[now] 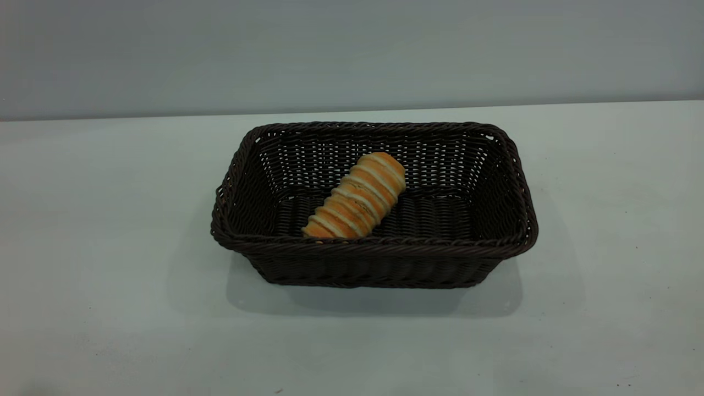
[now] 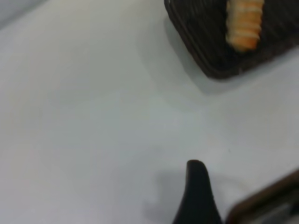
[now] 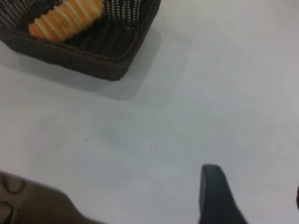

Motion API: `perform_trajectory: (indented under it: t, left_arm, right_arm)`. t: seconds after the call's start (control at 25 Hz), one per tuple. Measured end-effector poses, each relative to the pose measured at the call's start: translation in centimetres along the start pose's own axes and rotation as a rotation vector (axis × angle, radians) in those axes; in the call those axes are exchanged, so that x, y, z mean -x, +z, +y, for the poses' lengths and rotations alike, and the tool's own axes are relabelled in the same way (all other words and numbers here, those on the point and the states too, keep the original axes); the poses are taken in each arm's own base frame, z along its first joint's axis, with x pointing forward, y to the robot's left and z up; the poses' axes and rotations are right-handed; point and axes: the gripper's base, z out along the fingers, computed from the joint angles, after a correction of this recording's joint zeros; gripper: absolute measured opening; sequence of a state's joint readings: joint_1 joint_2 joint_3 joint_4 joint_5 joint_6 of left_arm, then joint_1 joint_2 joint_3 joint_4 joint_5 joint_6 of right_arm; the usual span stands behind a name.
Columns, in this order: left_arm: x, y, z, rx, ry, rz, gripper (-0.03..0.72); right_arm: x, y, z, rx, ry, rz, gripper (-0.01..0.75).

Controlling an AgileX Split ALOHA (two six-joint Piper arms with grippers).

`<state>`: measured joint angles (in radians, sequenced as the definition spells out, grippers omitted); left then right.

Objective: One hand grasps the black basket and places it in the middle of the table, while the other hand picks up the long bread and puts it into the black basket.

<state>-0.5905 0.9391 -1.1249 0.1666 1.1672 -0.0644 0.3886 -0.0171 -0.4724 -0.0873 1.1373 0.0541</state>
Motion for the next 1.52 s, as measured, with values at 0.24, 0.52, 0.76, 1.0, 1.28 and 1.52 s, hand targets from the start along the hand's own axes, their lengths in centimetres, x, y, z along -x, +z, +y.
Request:
perform_trajectory:
  t: [0.24, 0.52, 0.76, 1.0, 1.28, 1.52]
  left_arm:
    - [-7.7, 5.2, -1.7, -0.095, -0.007, 0.233, 0.591]
    - [-13.9, 8.1, -2.1, -0.094, 0.005, 0.295, 0.591]
    - [-14.7, 7.0, -1.9, -0.1, -0.008, 0.165, 0.591]
    - [-15.8, 5.6, -1.7, -0.104, -0.024, 0.035, 0.591]
    - [-17.3, 4.2, -1.4, -0.104, -0.047, -0.101, 0.591]
    - [-17.9, 3.9, -0.9, 0.06, -0.292, -0.11, 0.591]
  right_arm:
    - [0.0, 0.0, 0.0, 0.0, 0.0, -0.002, 0.425]
    - [0.0, 0.0, 0.0, 0.0, 0.0, -0.002, 0.425]
    - [0.0, 0.0, 0.0, 0.0, 0.0, -0.002, 0.425]
    - [0.0, 0.0, 0.0, 0.0, 0.0, -0.001, 0.425]
    - [-0.1, -0.1, 0.1, -0.094, 0.057, 0.002, 0.425]
    - [-0.1, -0.2, 0.2, -0.204, 0.126, 0.006, 0.425]
